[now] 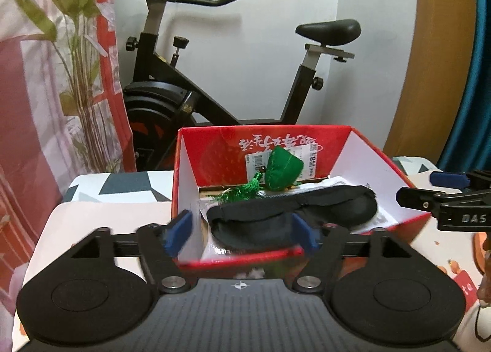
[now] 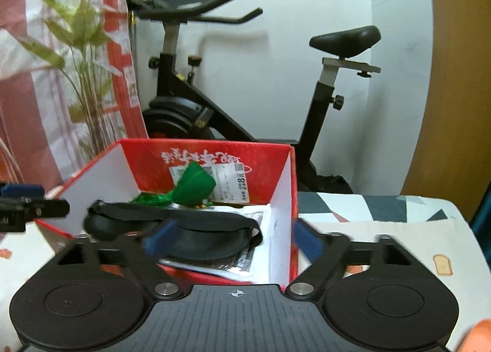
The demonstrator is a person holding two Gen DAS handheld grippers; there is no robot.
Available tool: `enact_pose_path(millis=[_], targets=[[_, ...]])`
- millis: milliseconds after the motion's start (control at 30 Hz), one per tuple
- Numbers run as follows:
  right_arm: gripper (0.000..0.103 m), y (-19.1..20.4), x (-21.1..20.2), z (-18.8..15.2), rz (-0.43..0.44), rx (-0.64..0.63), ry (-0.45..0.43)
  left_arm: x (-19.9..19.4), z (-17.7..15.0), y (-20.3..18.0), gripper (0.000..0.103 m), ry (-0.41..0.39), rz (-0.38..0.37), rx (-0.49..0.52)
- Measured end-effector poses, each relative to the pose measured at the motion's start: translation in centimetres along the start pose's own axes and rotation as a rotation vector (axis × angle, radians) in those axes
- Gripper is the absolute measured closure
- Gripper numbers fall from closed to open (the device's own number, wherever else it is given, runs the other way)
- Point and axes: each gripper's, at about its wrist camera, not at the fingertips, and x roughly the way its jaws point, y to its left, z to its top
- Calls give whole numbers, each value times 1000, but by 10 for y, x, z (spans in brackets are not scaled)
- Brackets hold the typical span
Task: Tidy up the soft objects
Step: 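Withdraw both grippers and reach toward the black gloves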
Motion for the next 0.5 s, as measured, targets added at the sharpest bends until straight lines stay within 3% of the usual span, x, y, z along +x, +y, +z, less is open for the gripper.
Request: enact_pose_path(millis=[167, 500], targets=[[0, 4, -24, -14, 9, 4, -13, -22, -19, -4, 9, -11, -27, -4], [0, 15, -57, -71, 40, 27, 24, -53, -79, -22, 11, 20, -50, -34]])
